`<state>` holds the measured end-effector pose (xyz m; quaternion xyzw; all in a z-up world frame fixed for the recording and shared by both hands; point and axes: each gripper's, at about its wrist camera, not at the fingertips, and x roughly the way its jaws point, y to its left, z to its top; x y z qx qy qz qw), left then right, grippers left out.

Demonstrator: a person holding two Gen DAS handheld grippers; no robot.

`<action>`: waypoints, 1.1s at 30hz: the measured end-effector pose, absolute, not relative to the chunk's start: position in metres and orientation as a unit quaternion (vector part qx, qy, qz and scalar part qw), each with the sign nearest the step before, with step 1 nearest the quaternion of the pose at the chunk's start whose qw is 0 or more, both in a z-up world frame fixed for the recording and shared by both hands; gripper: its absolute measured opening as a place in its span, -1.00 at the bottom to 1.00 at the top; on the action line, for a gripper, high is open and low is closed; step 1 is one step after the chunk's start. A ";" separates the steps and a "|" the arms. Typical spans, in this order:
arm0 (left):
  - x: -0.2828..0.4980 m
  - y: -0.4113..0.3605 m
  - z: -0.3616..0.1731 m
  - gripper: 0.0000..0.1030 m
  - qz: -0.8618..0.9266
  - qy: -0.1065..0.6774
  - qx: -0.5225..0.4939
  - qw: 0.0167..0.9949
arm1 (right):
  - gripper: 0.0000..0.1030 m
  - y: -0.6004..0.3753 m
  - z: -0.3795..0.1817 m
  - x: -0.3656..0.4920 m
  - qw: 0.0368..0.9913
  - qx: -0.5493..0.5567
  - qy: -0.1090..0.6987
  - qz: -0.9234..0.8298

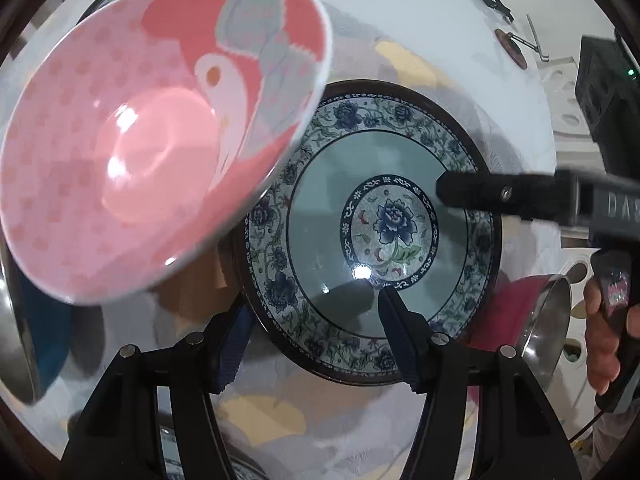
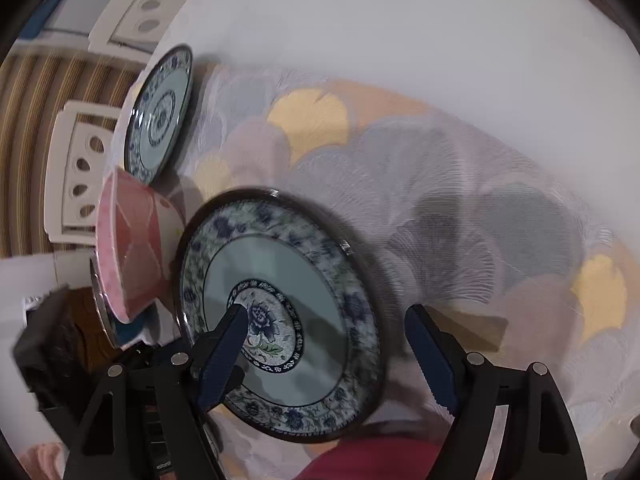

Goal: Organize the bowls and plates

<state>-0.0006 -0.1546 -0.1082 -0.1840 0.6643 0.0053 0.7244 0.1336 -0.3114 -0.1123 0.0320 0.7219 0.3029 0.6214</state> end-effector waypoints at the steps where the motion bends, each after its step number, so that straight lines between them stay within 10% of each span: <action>1: 0.001 -0.154 -0.108 0.14 0.005 0.665 -0.182 0.724 | 0.53 -0.307 -0.111 0.132 0.625 0.018 0.718 0.306; 33: -0.003 -0.156 -0.062 0.15 -0.023 0.641 -0.151 0.752 | 0.50 -0.313 -0.060 0.126 0.657 -0.002 0.695 0.291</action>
